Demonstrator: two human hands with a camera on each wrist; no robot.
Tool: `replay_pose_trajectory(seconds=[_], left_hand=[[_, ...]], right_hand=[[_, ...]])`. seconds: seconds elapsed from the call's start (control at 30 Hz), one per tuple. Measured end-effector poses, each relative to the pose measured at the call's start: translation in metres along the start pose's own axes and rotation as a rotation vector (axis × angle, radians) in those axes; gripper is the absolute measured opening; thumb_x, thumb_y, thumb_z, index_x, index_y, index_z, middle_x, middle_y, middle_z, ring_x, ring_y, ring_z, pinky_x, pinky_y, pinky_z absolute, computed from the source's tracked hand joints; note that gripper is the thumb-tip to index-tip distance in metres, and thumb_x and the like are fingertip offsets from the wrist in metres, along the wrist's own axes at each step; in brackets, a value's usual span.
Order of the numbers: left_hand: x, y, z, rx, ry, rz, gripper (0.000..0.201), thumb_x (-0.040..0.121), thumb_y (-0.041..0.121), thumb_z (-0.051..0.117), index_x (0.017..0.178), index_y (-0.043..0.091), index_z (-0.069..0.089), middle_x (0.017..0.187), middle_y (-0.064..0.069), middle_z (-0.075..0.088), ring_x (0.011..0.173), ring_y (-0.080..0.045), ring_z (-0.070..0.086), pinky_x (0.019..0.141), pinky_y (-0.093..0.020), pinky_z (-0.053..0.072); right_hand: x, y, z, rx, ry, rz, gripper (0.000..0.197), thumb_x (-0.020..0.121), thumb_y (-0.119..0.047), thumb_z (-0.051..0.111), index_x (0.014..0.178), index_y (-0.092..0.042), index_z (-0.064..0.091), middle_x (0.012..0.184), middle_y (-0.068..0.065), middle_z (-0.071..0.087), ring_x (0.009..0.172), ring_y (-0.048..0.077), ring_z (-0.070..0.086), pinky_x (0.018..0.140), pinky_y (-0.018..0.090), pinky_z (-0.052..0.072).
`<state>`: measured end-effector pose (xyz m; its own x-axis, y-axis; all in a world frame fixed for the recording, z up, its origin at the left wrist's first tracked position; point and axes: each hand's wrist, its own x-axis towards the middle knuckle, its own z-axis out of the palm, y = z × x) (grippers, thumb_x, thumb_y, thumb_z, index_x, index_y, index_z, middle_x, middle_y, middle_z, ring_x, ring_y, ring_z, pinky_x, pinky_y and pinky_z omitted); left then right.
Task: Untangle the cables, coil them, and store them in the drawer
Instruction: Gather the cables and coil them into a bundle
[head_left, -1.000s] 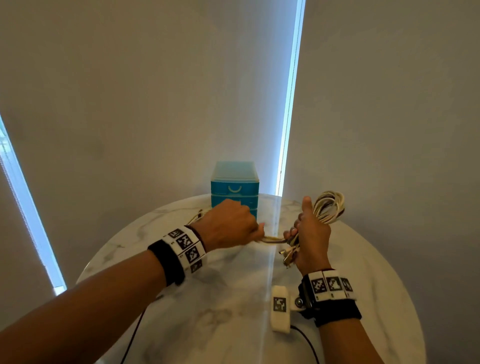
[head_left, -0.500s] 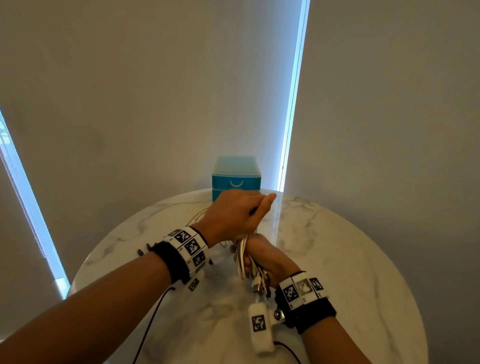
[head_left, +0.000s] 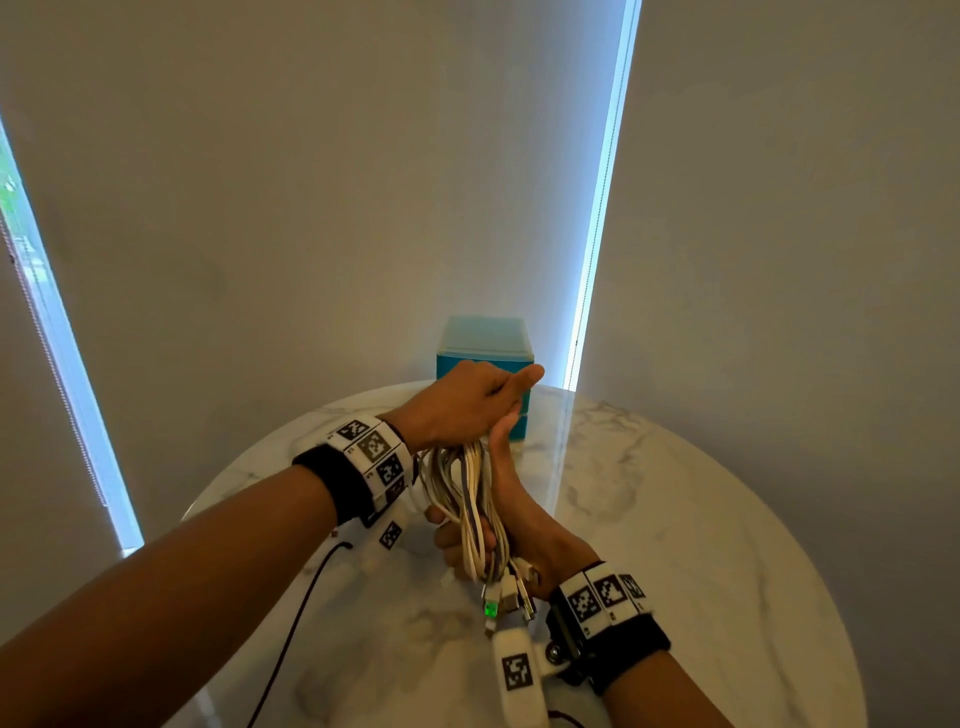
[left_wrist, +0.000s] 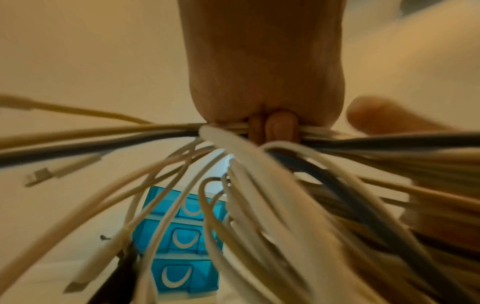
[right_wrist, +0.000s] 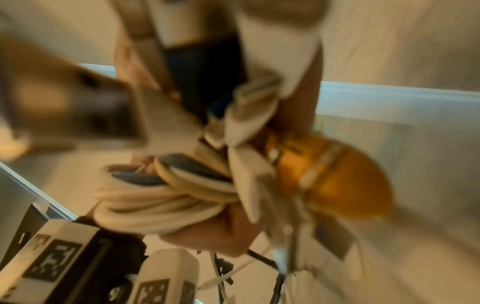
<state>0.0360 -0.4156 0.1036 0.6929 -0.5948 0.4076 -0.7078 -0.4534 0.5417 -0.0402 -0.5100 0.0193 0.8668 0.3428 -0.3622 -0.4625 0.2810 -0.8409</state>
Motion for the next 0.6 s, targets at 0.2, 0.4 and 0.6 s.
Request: replay_pose_trajectory(seconds=[0.2, 0.4, 0.6], left_hand=[[0.002, 0.001, -0.005, 0.274, -0.267, -0.075, 0.079, 0.107, 0.070, 0.030, 0.083, 0.008, 0.073, 0.071, -0.002, 0.067, 0.062, -0.013, 0.057, 0.070, -0.027, 0.043], [0.004, 0.003, -0.017, 0.332, -0.300, -0.098, 0.072, 0.095, 0.080, 0.049, 0.094, 0.012, 0.072, 0.079, -0.001, 0.067, 0.070, -0.013, 0.059, 0.066, -0.026, 0.045], [-0.001, -0.010, -0.036, 0.085, -0.479, -0.027, 0.032, 0.094, 0.055, 0.076, 0.115, 0.032, 0.072, 0.115, 0.010, 0.071, 0.091, 0.001, 0.068, 0.075, -0.022, 0.052]], right_hand=[[-0.009, 0.012, -0.008, -0.299, -0.179, 0.002, 0.020, 0.078, -0.022, 0.084, 0.078, -0.016, 0.066, 0.059, -0.002, 0.055, 0.045, 0.009, 0.052, 0.046, 0.020, 0.047], [-0.016, 0.001, -0.017, 0.008, -0.103, 0.039, 0.005, 0.067, -0.008, 0.047, 0.072, -0.008, 0.049, 0.054, 0.002, 0.043, 0.038, 0.014, 0.038, 0.035, 0.022, 0.035], [-0.017, -0.005, -0.031, 0.004, -0.065, 0.015, 0.005, 0.069, -0.009, 0.050, 0.074, -0.009, 0.053, 0.059, 0.001, 0.034, 0.042, 0.014, 0.034, 0.039, 0.024, 0.032]])
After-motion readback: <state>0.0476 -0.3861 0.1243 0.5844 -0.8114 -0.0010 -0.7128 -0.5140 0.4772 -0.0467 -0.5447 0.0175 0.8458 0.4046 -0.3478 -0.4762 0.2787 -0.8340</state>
